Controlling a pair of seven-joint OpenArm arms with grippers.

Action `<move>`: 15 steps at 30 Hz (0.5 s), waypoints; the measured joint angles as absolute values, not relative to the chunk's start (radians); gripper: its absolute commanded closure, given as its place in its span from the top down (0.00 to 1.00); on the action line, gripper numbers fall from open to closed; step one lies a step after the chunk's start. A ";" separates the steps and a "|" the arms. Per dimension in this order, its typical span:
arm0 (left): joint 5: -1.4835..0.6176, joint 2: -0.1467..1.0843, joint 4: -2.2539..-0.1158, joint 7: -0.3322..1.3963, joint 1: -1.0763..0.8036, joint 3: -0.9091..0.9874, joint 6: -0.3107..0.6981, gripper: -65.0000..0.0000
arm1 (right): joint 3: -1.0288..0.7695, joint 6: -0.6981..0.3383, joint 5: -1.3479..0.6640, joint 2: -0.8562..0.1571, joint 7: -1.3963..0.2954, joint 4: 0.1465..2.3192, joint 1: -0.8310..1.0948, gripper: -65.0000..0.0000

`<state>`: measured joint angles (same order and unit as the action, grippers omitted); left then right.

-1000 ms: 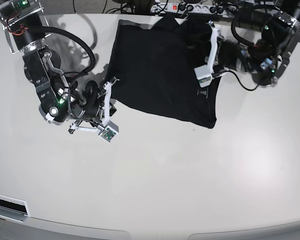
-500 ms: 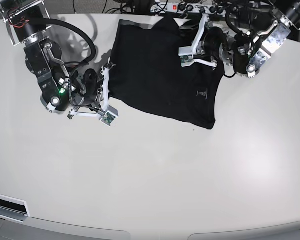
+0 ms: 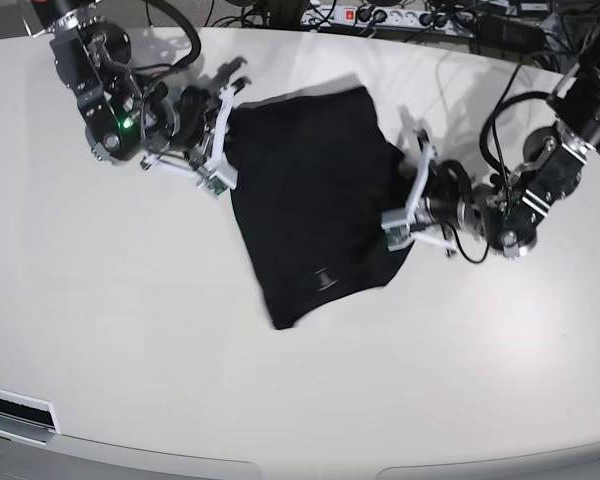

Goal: Layout the t-shirt on the table in an organized manner, then fold the t-shirt properly
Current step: 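Rotate and straighten the folded bundle with both grippers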

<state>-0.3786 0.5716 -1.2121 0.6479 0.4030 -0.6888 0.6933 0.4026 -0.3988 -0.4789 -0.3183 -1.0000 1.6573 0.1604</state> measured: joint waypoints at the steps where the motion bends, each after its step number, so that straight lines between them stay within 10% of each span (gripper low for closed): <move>1: -0.379 0.573 -1.208 0.647 0.427 -0.690 0.692 0.00 | 0.401 -0.399 -0.464 -0.310 -1.003 1.681 0.183 0.00; 15: -0.928 0.619 -1.236 0.989 0.647 -0.522 0.689 0.00 | 0.397 -0.044 -0.079 -0.167 -0.958 1.749 0.235 0.00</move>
<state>-0.9279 0.6193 -1.2362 0.9890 0.6468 -0.5220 0.6891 0.3969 -0.0437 -0.0788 -0.1669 -0.9577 1.7493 0.2352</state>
